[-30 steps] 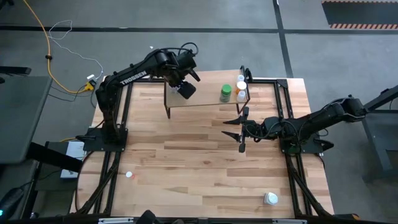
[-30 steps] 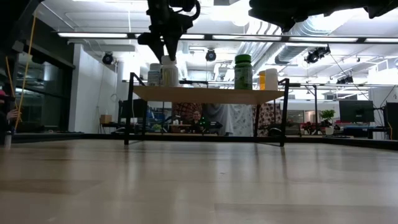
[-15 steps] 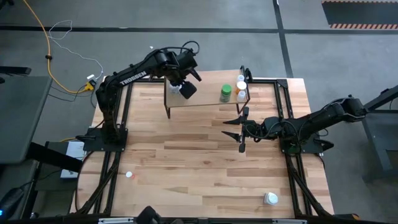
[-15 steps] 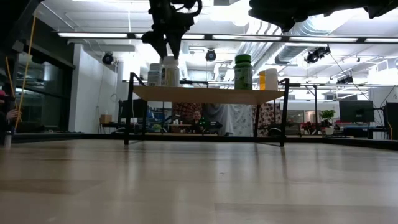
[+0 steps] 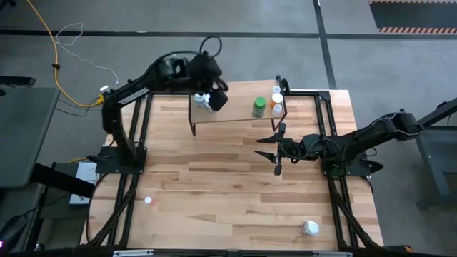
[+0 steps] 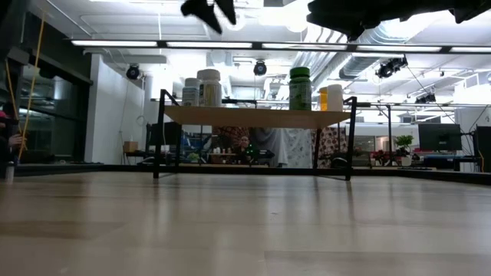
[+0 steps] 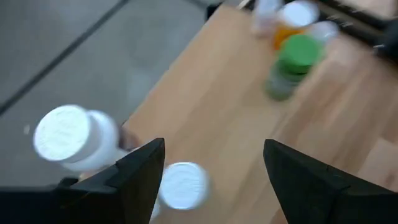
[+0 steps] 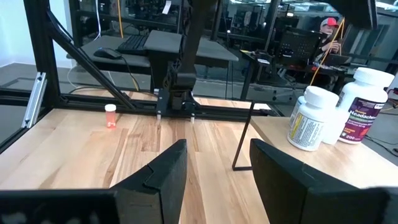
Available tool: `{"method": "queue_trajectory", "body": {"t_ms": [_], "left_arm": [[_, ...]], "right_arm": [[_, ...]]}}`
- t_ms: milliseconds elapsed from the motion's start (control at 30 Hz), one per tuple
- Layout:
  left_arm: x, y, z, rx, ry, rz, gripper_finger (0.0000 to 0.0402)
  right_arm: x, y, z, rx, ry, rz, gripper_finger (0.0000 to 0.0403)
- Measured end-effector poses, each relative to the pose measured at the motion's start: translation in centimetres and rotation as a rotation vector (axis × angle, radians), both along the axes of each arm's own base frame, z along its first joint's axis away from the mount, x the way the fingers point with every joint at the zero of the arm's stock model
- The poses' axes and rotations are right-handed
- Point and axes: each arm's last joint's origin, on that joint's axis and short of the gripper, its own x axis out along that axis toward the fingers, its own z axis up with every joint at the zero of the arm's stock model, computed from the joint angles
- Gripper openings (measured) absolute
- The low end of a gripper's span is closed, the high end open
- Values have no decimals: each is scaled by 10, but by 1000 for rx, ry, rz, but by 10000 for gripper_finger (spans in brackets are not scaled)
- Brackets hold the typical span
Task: Pick and place medicine bottles onto shelf by color
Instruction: Put the pink pill bottle on the shelf
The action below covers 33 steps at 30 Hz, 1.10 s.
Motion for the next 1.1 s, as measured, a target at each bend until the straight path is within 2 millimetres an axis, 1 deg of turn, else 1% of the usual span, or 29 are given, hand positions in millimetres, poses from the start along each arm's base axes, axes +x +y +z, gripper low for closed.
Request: {"method": "queue_trajectory", "body": {"t_ms": [133, 200, 267, 333, 433, 533, 600, 767, 900, 1100], "left_arm": [[-3, -41, 8, 66, -86, -100, 264], [-12, -64, 10, 95, -121, -146, 264], [-23, -87, 6, 122, -151, -195, 264], [-39, -109, -4, 126, -154, -237, 264], [-64, -139, -26, 97, -154, -311, 264], [-91, -167, -51, 1, -150, -385, 264], [-107, -183, -68, -91, -109, -435, 264], [-141, -214, -101, -313, 92, -485, 264], [-159, -232, -120, -338, 228, -495, 264], [-170, -253, -151, -372, 339, -474, 264]], "right_arm": [[0, 0, -1, 1, 6, 0, 165], [0, 0, -1, 2, 6, 0, 165], [0, 0, -1, 1, 7, 0, 165], [0, 0, -1, 2, 7, 0, 165], [0, 0, -1, -1, 9, 1, 165], [0, 0, -1, -3, 9, 1, 165], [0, 0, -1, -3, 7, 0, 165], [0, 0, -1, 1, 6, -2, 165], [0, 0, -1, 2, 6, -2, 165], [0, 0, -1, 26, 8, -4, 165]]}}
